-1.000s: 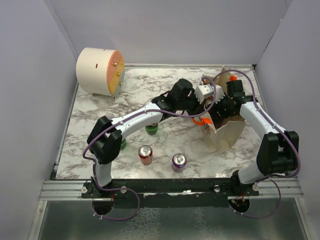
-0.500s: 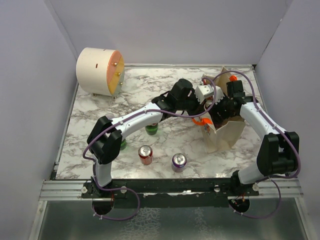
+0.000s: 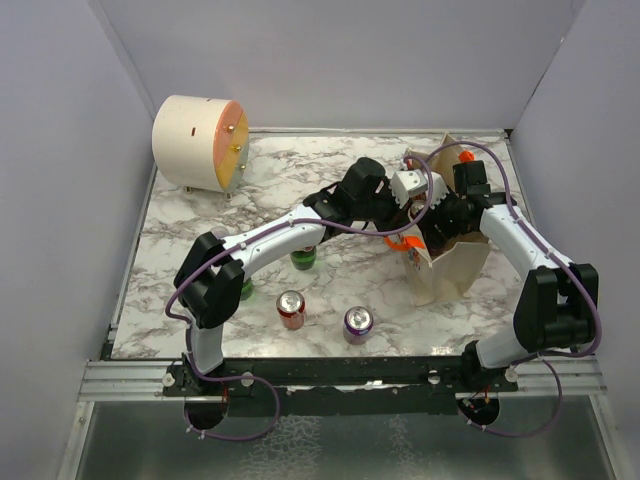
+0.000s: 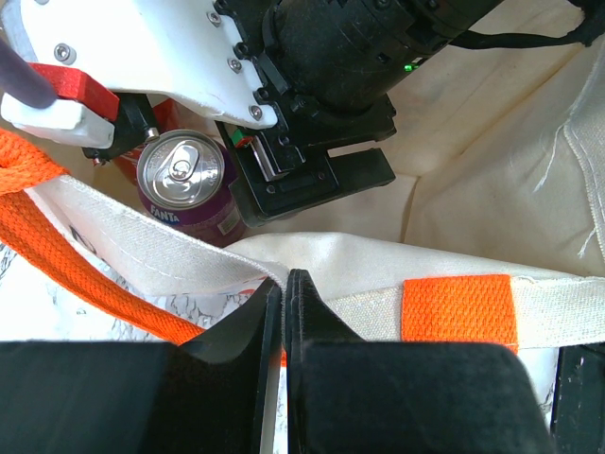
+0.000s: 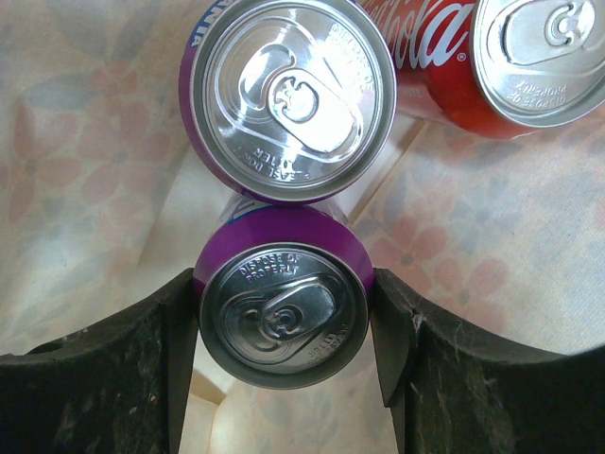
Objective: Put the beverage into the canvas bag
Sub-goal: Place the drink in the canvas bag.
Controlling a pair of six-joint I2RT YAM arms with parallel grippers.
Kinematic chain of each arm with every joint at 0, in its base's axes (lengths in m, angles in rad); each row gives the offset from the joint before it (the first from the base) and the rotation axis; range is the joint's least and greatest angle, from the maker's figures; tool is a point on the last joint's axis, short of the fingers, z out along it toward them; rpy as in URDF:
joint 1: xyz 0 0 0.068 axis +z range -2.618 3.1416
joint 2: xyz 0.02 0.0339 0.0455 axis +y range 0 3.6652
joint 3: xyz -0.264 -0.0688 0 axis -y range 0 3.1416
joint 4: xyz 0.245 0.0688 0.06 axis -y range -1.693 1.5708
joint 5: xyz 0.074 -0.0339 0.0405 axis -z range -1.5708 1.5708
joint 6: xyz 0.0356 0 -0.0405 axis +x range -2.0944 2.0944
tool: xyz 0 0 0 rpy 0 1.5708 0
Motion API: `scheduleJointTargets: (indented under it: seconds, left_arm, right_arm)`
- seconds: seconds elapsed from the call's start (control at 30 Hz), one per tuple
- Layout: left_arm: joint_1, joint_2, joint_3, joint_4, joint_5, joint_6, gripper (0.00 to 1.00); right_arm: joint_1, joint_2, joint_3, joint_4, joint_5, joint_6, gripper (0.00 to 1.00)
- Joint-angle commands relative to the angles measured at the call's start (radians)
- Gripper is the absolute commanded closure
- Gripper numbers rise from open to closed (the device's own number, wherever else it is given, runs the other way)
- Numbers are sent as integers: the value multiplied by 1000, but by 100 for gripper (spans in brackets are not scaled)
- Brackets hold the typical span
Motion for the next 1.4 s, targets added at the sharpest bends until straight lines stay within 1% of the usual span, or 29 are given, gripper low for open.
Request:
scheduleJointTargets:
  seconds: [0.0, 0.1, 0.2, 0.37, 0.57, 0.87, 0.93, 1.07, 1.13, 1.23, 1.37]
  left_arm:
    - [-8, -5, 19, 13, 53, 16, 95]
    - [-8, -4, 21, 13, 55, 17, 95]
    - [-8, -1, 24, 14, 55, 16, 95]
    - [-8, 5, 31, 16, 55, 14, 95]
    - [-10, 9, 32, 20, 56, 10, 95]
    - [-9, 8, 31, 21, 57, 3, 95]
    - [-9, 8, 31, 23, 57, 4, 95]
    - [-9, 9, 36, 22, 56, 4, 95]
    - [-10, 9, 36, 22, 56, 5, 95]
    - [-9, 7, 34, 21, 55, 9, 95]
    - [-10, 7, 36, 20, 52, 12, 95]
  right_arm:
    - [-15, -27, -3, 22, 38, -41, 52]
    - [-15, -43, -1, 10, 37, -48, 66]
    - [-16, -60, 1, -9, 36, -56, 72]
    - [-17, -84, -3, -41, 29, -62, 78]
    - [-17, -94, -19, -53, 9, -57, 79]
    - [-17, -55, -37, -46, -28, -58, 79]
    - [-16, -40, -31, -36, -29, -50, 77]
    - [-16, -1, -3, -29, -34, -26, 70]
    - [-17, 13, 7, -24, -37, -19, 64]
    - [-17, 12, 15, -22, -39, -15, 58]
    - [-17, -10, 13, -28, -39, -16, 53]
